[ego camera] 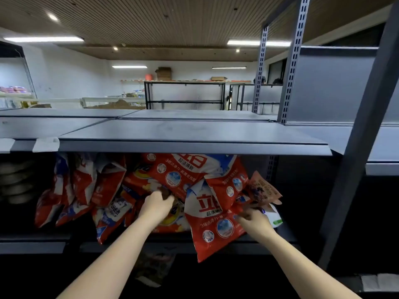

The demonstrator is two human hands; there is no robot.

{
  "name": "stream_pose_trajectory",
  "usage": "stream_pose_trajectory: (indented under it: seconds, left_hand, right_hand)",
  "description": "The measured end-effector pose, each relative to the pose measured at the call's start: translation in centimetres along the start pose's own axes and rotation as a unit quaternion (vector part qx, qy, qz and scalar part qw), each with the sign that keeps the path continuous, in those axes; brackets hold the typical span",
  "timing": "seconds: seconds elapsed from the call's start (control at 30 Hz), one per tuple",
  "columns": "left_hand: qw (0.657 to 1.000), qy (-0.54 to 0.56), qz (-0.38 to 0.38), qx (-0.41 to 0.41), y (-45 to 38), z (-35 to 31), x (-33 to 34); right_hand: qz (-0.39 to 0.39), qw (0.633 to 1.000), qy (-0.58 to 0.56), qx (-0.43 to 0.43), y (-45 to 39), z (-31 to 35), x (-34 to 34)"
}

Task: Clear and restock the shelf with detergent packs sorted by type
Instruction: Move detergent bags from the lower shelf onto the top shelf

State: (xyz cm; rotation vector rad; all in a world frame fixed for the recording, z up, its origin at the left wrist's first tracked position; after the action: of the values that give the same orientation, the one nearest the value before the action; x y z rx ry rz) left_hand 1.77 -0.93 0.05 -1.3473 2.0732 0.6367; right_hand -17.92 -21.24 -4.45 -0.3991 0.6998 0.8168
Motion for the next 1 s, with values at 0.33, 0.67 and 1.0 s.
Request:
stream_pose_trajectory:
  seconds: [0.33,0.67,1.0]
  left_hand:
    - [0.997,0.002,-0.038,0.062,-6.3,-1.2,0.0]
    - [0.993,0.067,-0.049,0.082,-12.6,-3.3,0.0]
    - [0.989,0.136,-0.045,0.026,-12.8,-1.0,0.1]
  right_hand:
    - [0.005,0.997,0.057,0.059,-2.9,-0.9,2.8]
    - [-0.034,0.996,0.022,0.086,-6.9,-2.1,5.0]
    - [-0.047,0.987,0.096,0.117,-7.9,-1.1,4.7]
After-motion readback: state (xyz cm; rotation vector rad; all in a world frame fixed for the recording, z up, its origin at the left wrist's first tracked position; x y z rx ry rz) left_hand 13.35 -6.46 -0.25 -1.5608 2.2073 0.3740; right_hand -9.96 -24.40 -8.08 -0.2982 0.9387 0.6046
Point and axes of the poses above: each hand's wrist, its own y-axis away from the middle knuckle, its own x-axis out of the palm, z = x × y, the point moved 2 cm from there along -y, towards the middle knuckle, and after that the axes turned 8 degrees about -x, right-handed, at the moved point
